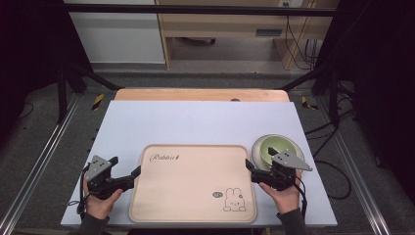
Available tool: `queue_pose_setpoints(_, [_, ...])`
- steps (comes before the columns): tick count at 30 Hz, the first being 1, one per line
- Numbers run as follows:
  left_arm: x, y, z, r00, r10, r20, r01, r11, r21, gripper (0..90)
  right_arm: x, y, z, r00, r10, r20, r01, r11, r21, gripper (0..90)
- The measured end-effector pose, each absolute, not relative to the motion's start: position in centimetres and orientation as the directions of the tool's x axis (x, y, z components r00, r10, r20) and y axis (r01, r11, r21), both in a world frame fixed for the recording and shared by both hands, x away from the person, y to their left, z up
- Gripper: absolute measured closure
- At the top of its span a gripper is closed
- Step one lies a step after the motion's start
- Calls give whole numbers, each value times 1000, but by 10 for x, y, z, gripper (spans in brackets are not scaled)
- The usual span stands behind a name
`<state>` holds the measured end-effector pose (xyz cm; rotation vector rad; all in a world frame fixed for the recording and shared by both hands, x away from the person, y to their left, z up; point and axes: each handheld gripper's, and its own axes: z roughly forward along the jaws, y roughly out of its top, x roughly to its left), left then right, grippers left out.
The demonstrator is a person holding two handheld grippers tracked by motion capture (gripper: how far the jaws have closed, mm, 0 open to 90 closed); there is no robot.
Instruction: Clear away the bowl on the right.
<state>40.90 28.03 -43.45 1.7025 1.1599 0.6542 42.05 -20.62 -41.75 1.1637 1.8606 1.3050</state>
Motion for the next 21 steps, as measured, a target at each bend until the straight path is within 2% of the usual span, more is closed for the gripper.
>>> queue_pose_setpoints(21, [410,283,-437,400,914,-74,412,-107,905,89,421,-226,-411,-394,918,36,346,112,932,115])
